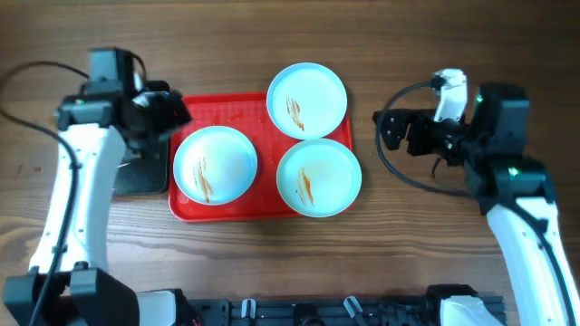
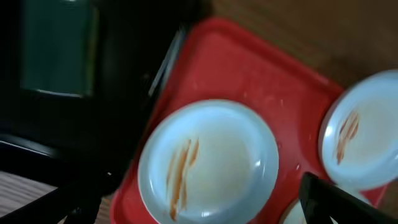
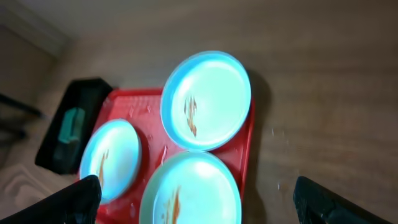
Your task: Clean dirty plates on tray and stack at the side
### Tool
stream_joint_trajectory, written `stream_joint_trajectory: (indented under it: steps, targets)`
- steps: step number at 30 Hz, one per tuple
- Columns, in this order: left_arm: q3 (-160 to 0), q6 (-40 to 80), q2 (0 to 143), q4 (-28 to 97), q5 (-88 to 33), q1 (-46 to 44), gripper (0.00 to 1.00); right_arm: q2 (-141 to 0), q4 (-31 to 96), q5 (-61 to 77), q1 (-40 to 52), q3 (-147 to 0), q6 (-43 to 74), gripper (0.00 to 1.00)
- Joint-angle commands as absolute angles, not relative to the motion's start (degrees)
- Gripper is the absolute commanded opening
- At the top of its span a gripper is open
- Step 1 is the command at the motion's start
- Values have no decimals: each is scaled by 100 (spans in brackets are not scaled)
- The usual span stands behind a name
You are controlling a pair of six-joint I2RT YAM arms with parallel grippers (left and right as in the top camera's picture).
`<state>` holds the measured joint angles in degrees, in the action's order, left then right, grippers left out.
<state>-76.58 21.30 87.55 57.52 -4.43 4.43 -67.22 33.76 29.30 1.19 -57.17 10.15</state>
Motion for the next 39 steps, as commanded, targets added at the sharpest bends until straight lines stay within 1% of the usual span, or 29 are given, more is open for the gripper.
stream_joint_trajectory:
  steps: [1, 4, 9, 10, 12, 14, 20, 22, 25, 27, 28, 34, 35, 37, 39]
  targets:
    - [-8165, 2414, 8757, 5933, 163, 891, 100, -7443, 4001, 2104, 648, -6353, 746, 99]
    - [-8165, 2021, 8923, 6029, 163, 1262, 100, -8171, 4539, 1140, 1319, -7057, 746, 100]
    - [-8165, 1970, 9590, 5918, 626, 1286, 100, -8381, 4034, 1686, 1457, -7072, 768, 100]
    - [-8165, 1942, 9789, 5798, 803, 1319, 100, -8381, 3975, 1761, 1457, -7072, 766, 98]
    - [-8165, 1557, 10110, 5518, 845, 1352, 99, -8381, 3966, 1769, 1457, -7072, 768, 93]
    - [-8165, 875, 10506, 5142, 851, 1354, 97, -8381, 3970, 1767, 1457, -7072, 766, 87]
    - [-8165, 777, 10951, 4722, 869, 1575, 99, -8390, 3992, 1767, 1457, -7070, 764, 86]
    - [-8162, 821, 10995, 4685, 840, 1682, 92, -8392, 3986, 1767, 1457, -7065, 764, 86]
    - [-8160, 943, 11098, 4619, 816, 1710, 90, -8405, 3981, 1765, 1457, -7065, 764, 86]
    - [-8160, 939, 11236, 4604, 827, 1715, 90, -8418, 3992, 1767, 1457, -7065, 764, 85]
    - [-8160, 939, 11297, 4598, 827, 1730, 90, -8418, 4012, 1767, 1457, -7065, 764, 83]
    - [-8160, 941, 11609, 4320, 799, 1702, 83, -8418, 4038, 1765, 1457, -7041, 753, 82]
    - [-8160, 941, 11660, 4283, 801, 1702, 80, -8418, 4038, 1765, 1457, -7028, 751, 82]
    - [-8160, 943, 11758, 4259, 801, 1702, 70, -8418, 4036, 1763, 1457, -6982, 753, 81]
    - [-8160, 945, 11769, 4261, 801, 1702, 54, -8418, 4038, 1761, 1457, -6973, 749, 80]
